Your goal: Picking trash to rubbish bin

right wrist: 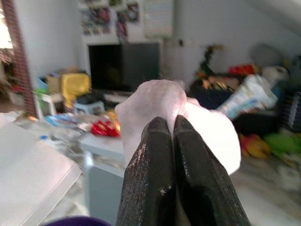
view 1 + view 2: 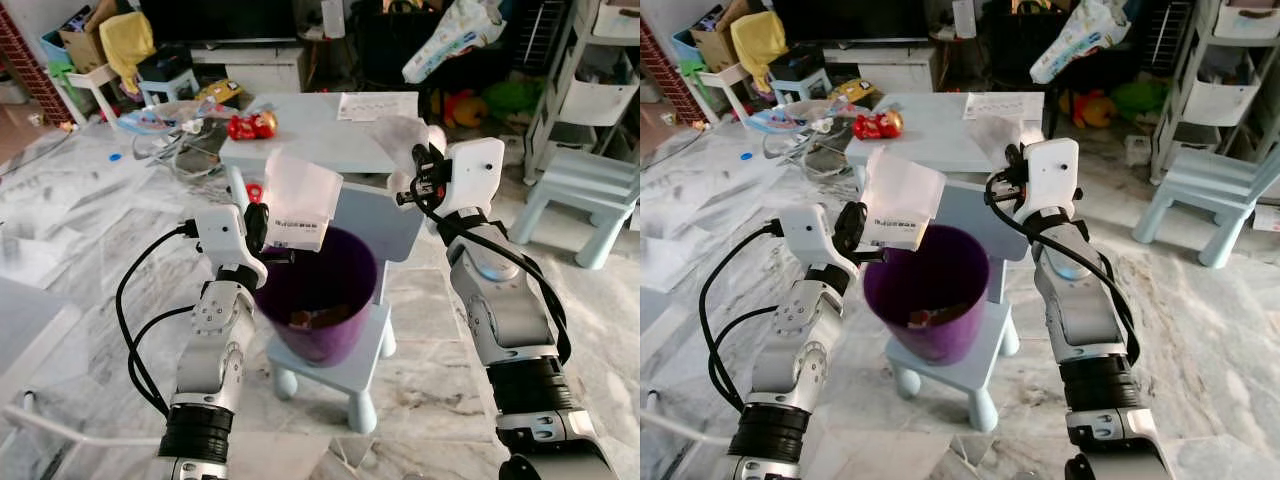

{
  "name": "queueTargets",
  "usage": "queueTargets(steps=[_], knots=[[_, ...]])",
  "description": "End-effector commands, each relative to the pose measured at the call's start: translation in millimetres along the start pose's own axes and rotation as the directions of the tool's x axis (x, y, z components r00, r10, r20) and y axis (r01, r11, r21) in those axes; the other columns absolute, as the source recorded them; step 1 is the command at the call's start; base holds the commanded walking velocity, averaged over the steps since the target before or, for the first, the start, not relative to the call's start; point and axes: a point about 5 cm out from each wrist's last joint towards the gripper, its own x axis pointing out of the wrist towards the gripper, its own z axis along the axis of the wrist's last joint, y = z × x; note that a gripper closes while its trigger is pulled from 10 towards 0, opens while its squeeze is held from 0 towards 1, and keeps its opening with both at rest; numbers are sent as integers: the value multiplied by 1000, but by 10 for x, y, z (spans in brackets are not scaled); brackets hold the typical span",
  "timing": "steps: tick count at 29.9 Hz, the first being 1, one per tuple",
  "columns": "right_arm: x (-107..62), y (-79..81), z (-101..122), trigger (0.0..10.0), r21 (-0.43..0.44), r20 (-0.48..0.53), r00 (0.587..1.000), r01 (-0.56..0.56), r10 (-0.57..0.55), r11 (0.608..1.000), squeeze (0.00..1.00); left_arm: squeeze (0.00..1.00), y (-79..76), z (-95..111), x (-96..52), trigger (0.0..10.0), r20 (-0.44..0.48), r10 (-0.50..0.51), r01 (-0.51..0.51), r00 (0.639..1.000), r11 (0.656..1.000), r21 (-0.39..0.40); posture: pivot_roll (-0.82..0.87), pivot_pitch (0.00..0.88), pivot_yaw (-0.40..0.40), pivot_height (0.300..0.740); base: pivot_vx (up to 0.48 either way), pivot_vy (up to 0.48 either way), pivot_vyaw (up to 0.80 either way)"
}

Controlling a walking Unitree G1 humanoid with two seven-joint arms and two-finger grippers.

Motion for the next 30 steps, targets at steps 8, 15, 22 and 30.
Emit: queueTargets(steps=[8,15,22,30], knots=[[17,176,14,10000,31,1,996,-89,89,996,0,0,142,76,-10,667,35,52,-54,998,998,43,-50,71,73,740,175,0,0],[6,231,-11,10000,53,1,991,-130,130,990,0,0,247,83,-22,2667,34,121,-124,992,987,106,-47,70,74,740,0,0,0],[-2,269,-77,10000,78,17,984,-176,175,981,0,0,439,20,-84,4863,7,184,-182,983,968,173,-32,66,76,740,0,0,0],[-34,310,-425,10000,123,-75,974,-206,216,971,0,0,676,-64,-311,10000,-42,206,-188,978,944,270,31,68,84,740,0,0,0]])
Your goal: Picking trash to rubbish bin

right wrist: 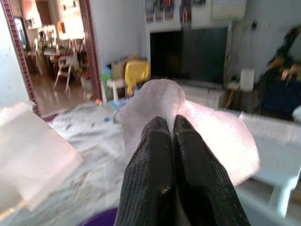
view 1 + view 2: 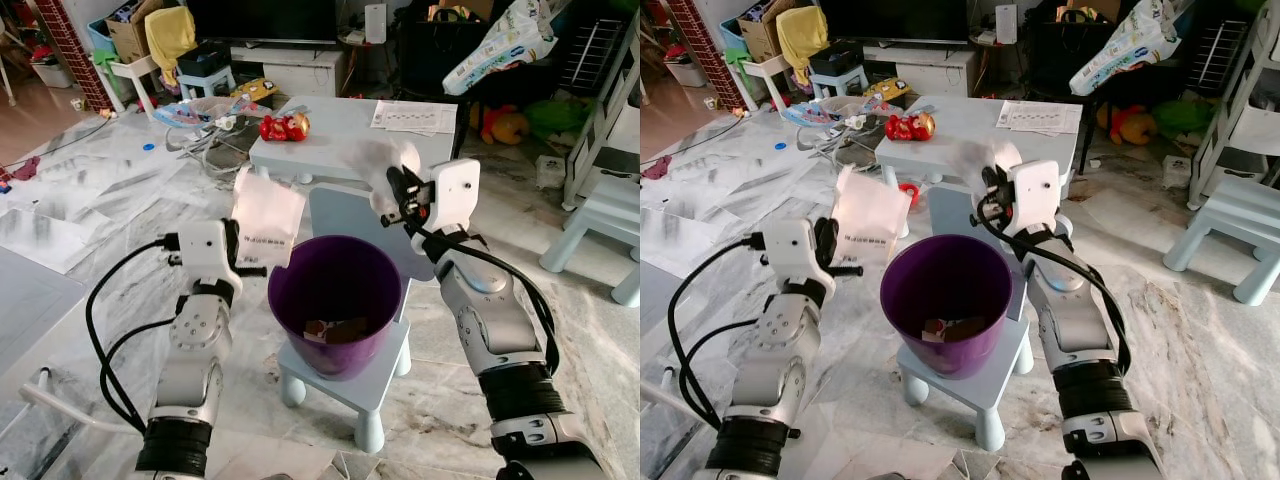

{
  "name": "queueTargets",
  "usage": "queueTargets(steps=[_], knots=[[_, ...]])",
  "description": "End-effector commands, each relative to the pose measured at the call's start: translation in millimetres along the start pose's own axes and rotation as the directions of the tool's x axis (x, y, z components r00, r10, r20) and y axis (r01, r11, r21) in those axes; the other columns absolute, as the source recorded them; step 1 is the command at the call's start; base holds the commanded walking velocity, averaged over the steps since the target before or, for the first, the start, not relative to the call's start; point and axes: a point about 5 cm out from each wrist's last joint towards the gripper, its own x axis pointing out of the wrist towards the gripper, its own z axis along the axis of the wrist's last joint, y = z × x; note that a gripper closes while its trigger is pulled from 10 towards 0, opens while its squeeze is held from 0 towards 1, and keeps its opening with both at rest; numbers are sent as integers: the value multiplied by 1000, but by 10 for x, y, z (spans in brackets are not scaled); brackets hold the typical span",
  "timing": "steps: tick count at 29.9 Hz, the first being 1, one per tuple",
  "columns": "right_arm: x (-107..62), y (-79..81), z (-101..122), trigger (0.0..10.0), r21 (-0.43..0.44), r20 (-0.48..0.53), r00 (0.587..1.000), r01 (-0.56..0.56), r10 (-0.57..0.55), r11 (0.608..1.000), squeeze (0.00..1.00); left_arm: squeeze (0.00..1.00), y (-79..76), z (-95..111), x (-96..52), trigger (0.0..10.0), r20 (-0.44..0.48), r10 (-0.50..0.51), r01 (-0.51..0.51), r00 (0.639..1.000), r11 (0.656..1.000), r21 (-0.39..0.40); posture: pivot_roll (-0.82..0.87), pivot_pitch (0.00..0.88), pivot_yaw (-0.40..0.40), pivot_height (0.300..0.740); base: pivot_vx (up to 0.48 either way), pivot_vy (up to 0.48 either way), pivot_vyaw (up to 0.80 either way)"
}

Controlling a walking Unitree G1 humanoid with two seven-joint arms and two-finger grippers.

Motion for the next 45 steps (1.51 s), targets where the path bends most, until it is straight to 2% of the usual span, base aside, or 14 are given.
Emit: queueTargets(steps=[1,6,10,13,20,25,26,35,45], knots=[[12,8,-48,10000,8,-10,1000,-13,13,1000,0,0,75,19,-40,10000,-2,0,0,1000,1000,28,31,68,84,740,0,0,0],[7,-43,-304,10000,33,-101,995,4,0,999,0,0,191,-121,-278,10000,-68,-19,24,998,997,76,79,85,108,740,0,0,0],[9,-37,-370,10000,39,-122,993,3,1,999,0,0,217,-158,-339,10000,-85,-20,28,996,996,85,80,86,110,740,0,0,0],[23,-4,-523,10000,54,-178,984,4,5,999,0,0,271,-203,-489,10000,-113,-15,27,993,994,103,117,100,127,740,0,0,0],[46,18,-600,10000,56,-210,978,7,5,998,0,0,312,-193,-583,10000,-135,-15,30,991,993,111,141,106,138,740,0,0,0],[71,-6,-626,10000,91,-227,974,42,-20,995,0,0,311,-164,-629,10000,-147,-38,55,988,992,114,151,113,146,740,0,0,0],[67,-17,-632,10000,97,-229,973,50,-27,994,1000,0,302,-156,-624,10000,-145,-40,57,989,992,112,152,114,147,740,0,0,0],[67,-20,-648,10000,131,-223,975,55,-25,990,1000,0,259,-133,-637,10000,-155,-54,70,987,992,103,149,118,145,740,0,0,0],[57,5,-672,10000,129,-225,974,41,-11,991,1000,0,242,-133,-641,10000,-159,-48,63,986,993,95,144,123,138,740,0,0,0]])
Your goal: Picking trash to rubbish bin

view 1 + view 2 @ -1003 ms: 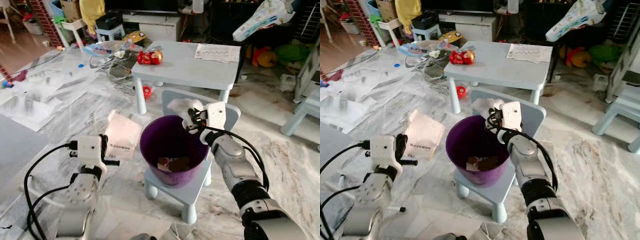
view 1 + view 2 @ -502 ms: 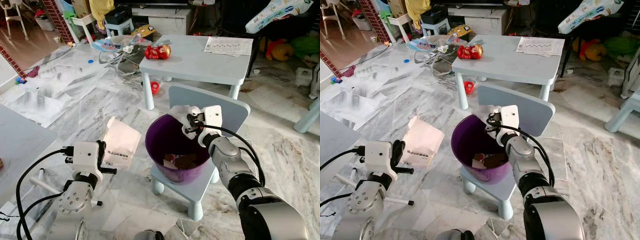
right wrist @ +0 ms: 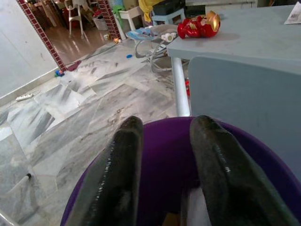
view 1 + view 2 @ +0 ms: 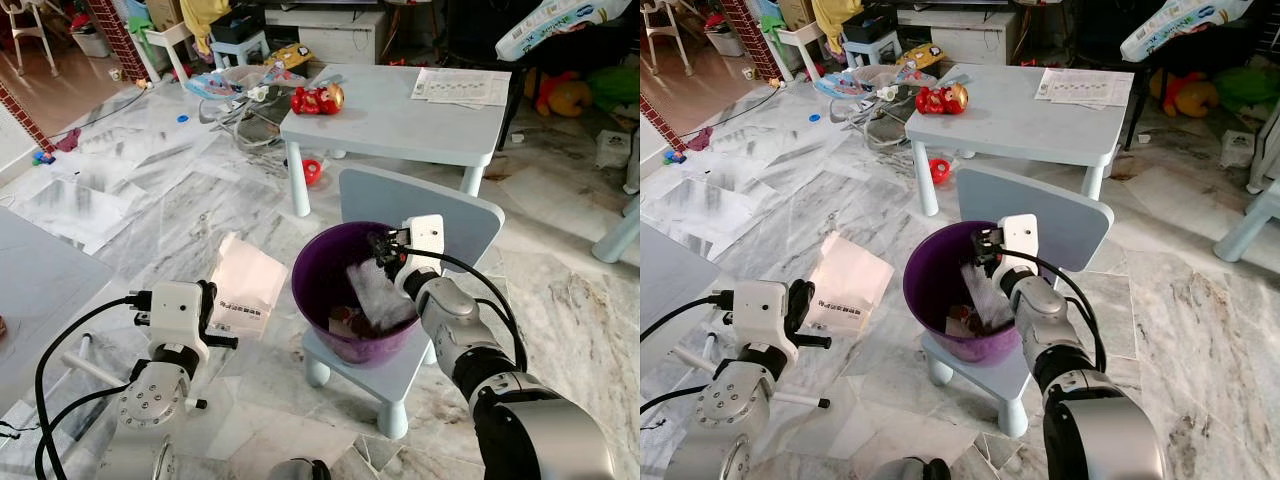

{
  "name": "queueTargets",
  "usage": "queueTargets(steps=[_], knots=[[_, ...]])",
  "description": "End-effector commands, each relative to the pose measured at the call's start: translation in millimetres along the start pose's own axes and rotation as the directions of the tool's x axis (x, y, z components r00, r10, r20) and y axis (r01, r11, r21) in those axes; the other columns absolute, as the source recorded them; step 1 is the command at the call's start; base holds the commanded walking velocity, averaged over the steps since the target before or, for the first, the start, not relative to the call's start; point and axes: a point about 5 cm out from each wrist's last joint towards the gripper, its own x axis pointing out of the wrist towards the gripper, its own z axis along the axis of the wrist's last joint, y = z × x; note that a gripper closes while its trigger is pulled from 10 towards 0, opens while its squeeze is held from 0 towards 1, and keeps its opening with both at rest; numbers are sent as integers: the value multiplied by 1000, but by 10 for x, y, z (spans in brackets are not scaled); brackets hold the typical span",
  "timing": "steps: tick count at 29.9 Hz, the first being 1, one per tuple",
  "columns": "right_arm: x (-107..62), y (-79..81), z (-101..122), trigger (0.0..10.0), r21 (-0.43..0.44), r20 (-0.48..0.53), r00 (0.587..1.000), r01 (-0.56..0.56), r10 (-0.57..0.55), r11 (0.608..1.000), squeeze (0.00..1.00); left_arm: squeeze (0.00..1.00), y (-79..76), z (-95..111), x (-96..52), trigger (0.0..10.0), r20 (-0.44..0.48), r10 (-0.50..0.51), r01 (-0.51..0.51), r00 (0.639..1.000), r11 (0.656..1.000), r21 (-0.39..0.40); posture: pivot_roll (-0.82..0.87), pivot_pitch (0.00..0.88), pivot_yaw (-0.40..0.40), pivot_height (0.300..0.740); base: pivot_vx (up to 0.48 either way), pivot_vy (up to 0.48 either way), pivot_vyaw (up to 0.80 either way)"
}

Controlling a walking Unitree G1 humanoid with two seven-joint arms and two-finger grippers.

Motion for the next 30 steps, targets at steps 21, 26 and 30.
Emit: queueTargets(steps=[21,26,30], knots=[[-284,17,76,10000,-111,80,988,-120,129,987,0,0,-364,304,486,10000,115,-174,176,978,984,-7,5,117,140,740,0,0,0],[-546,19,129,10000,-128,64,983,-166,175,978,0,0,-501,339,656,10000,117,-229,233,966,972,-20,-57,116,150,740,0,0,0],[-724,60,142,10000,-150,35,975,-214,221,965,0,0,-606,306,742,10000,97,-272,275,958,961,-28,-75,114,153,740,0,0,0]])
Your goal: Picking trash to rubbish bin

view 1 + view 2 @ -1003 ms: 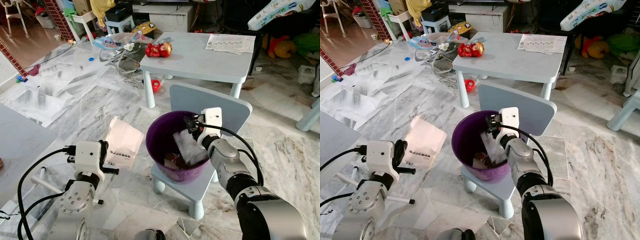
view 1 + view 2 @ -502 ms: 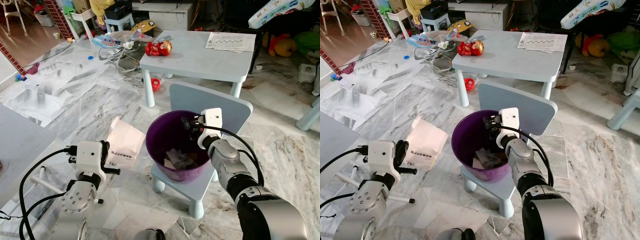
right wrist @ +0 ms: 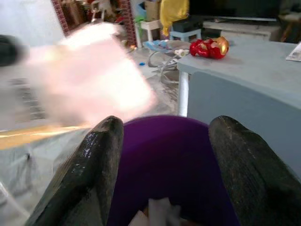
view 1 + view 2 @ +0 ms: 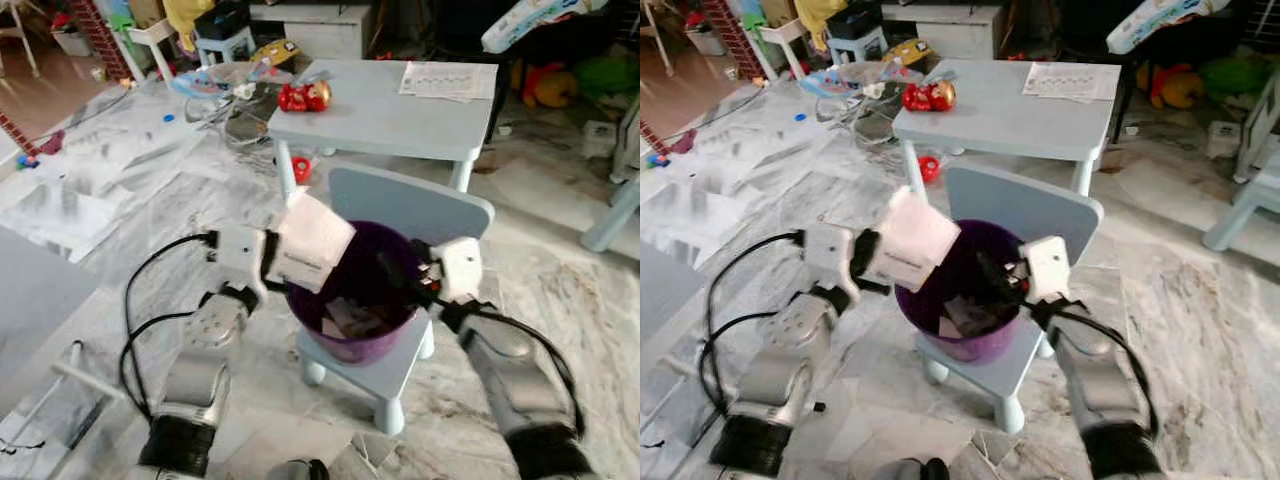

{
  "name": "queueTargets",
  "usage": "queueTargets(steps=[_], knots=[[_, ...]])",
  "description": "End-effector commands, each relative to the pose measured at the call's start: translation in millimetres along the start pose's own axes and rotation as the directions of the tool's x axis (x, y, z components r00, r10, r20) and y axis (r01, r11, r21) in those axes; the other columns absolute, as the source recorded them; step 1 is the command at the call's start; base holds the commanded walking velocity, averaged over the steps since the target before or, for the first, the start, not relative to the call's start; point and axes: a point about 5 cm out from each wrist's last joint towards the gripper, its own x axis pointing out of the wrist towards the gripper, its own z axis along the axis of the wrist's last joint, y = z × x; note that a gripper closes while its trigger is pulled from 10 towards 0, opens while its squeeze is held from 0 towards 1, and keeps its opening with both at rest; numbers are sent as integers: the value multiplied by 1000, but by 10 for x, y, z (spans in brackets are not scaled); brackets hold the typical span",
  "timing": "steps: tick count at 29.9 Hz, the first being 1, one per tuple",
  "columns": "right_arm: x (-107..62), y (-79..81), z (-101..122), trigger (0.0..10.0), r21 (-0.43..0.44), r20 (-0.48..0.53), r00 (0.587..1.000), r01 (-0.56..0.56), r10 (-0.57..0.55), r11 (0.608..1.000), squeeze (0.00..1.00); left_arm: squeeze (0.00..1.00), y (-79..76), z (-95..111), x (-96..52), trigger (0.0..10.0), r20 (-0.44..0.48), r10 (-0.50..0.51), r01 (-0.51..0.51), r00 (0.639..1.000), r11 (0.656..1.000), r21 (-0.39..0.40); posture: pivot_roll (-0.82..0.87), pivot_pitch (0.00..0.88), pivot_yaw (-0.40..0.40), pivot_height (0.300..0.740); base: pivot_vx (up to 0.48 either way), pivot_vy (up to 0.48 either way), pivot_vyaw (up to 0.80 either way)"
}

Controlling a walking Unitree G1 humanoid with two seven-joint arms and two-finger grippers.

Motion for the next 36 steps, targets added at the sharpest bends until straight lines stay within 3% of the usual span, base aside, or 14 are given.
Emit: queueTargets(steps=[1,8,14,15,17,18,31,36], knots=[[-66,150,56,10000,-3,-20,996,-87,87,996,0,0,-29,-74,64,10000,-18,-30,31,999,999,9,-102,111,159,740,0,0,0],[-346,379,101,10000,71,-121,959,-249,256,966,0,0,-166,-175,284,10000,-35,-65,66,997,997,27,-146,102,173,740,0,0,0],[-420,453,96,10000,124,-181,945,-254,274,959,0,0,-176,-302,344,10000,-77,-18,20,997,1000,22,-163,103,174,740,0,0,0],[-440,463,84,10000,135,-206,942,-241,266,961,0,922,-172,-357,346,10000,-97,-1,4,995,1000,30,-168,106,175,740,0,0,0],[-461,477,88,10000,138,-224,937,-241,268,961,0,922,-163,-403,341,10000,-106,12,-9,994,999,34,-170,107,176,740,0,0,0],[-485,498,89,10000,138,-242,929,-254,281,957,0,1000,-128,-468,325,10000,-135,42,-38,990,999,30,-177,110,178,740,0,0,0],[-489,467,121,10000,119,-287,923,-230,255,966,0,1000,-128,-463,344,10000,-96,73,-71,993,997,19,-181,117,179,740,0,0,0],[-419,427,141,10000,86,-284,933,-205,221,975,0,1000,-44,-432,344,10000,-75,120,-121,990,993,-8,-172,114,169,740,0,0,0]])
